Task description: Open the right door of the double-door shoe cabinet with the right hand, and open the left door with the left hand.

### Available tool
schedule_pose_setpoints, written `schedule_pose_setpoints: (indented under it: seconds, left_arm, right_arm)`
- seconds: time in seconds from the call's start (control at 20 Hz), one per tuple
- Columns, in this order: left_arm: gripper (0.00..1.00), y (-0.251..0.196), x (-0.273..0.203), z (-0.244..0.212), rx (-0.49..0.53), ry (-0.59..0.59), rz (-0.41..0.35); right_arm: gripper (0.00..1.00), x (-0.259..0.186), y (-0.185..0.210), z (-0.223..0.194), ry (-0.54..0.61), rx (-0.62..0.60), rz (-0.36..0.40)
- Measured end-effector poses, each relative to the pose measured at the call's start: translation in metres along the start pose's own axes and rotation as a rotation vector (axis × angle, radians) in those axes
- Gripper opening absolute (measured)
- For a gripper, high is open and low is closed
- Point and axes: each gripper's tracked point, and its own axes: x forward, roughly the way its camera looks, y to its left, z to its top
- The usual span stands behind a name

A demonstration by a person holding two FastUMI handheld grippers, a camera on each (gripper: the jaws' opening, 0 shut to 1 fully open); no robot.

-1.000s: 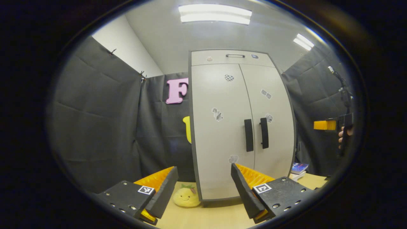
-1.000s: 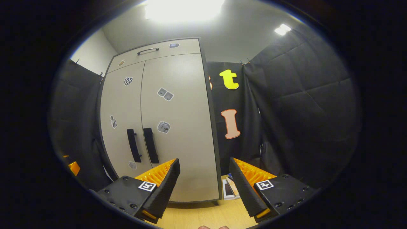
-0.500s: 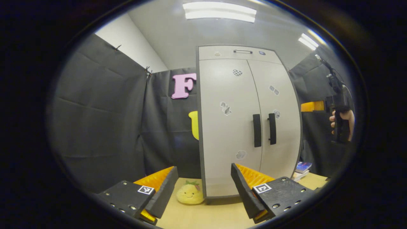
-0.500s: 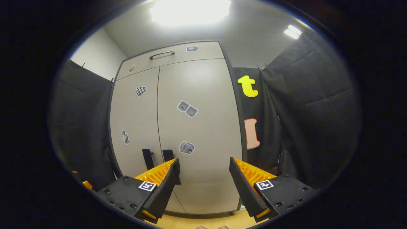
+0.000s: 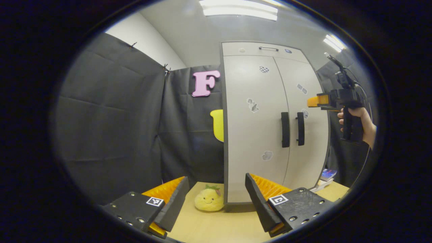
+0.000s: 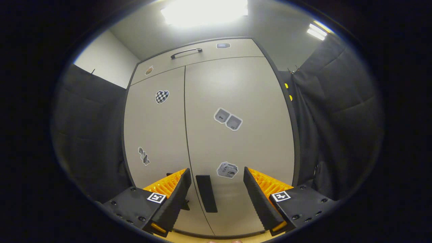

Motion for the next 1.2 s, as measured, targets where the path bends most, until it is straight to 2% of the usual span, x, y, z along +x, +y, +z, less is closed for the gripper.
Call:
schedule_pose_setpoints:
  seconds: [0.4, 0.7, 0.8, 0.85, 0.95, 1.05, 1.2]
  left_arm:
    - [0.96, 0.014, 0.008, -0.013, -0.016, 0.032, 0.029]
    - [0.96, 0.024, 0.013, -0.018, -0.038, 0.055, 0.058]
    - [0.97, 0.027, 0.013, -0.016, -0.024, 0.053, 0.062]
    - [0.97, 0.029, 0.014, -0.015, -0.017, 0.053, 0.065]
    - [0.96, 0.029, 0.013, -0.015, -0.010, 0.054, 0.068]
    - [0.96, 0.028, 0.011, -0.014, -0.026, 0.054, 0.067]
    - [0.96, 0.026, 0.009, -0.010, -0.036, 0.046, 0.065]
  right_arm:
    - [0.97, 0.037, 0.006, -0.053, 0.099, 0.004, -0.021]
    - [0.98, 0.059, 0.011, -0.073, 0.150, -0.002, -0.024]
    - [0.85, 0.063, 0.011, -0.073, 0.154, -0.006, -0.030]
    - [0.69, 0.064, 0.012, -0.074, 0.154, -0.011, -0.037]
    - [0.48, 0.067, 0.013, -0.076, 0.163, -0.023, -0.040]
    - [0.50, 0.069, 0.014, -0.080, 0.184, -0.046, -0.038]
    - [0.43, 0.068, 0.017, -0.079, 0.169, -0.056, -0.034]
